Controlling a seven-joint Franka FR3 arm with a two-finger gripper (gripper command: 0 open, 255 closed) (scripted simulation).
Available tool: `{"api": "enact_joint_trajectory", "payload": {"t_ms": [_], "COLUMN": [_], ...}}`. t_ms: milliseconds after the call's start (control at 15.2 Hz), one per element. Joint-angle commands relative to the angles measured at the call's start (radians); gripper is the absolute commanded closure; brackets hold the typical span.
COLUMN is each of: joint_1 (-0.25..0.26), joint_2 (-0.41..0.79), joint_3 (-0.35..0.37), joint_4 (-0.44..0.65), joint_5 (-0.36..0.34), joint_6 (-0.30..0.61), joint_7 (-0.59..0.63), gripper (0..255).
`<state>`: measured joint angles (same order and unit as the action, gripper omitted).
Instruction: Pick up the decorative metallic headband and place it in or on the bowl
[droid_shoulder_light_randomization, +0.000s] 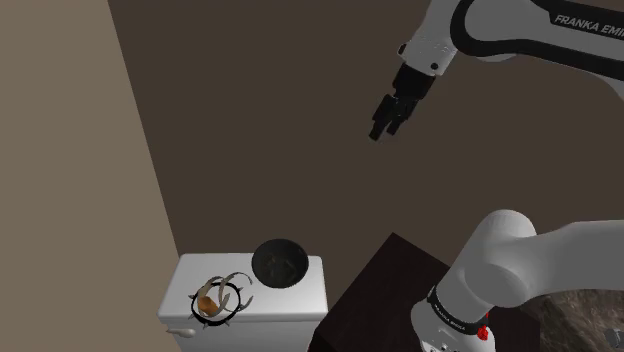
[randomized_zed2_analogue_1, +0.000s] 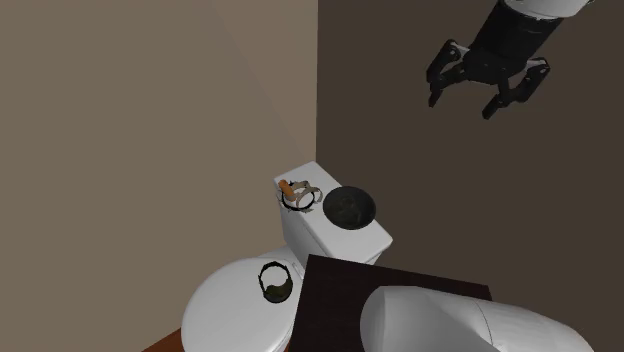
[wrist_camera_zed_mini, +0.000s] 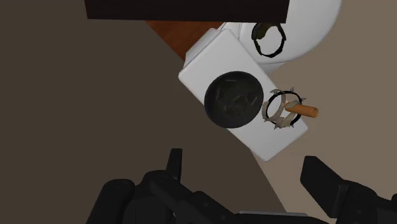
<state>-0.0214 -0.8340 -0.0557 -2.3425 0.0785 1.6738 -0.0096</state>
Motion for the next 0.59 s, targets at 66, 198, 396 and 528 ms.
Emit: {"api": "enact_joint_trajectory", "payload": {"t_ms": [66, 198, 396, 528], "joint_1": [0.008, 0.025, 0.050, 0.065], "joint_2": [0.020, 0.064, 0.138, 0.191], "joint_3": [0.007, 0.022, 0.045, 0.060], "joint_4": [-0.012, -0.031, -0.053, -0.062], "joint_5": [0.002, 0.005, 0.010, 0.012], "joint_6": [0.030, 0.089, 0.177, 0.235], "joint_7": [-0.007, -0.020, -0.039, -0.052], "gripper": [0, 0, 0, 0]}}
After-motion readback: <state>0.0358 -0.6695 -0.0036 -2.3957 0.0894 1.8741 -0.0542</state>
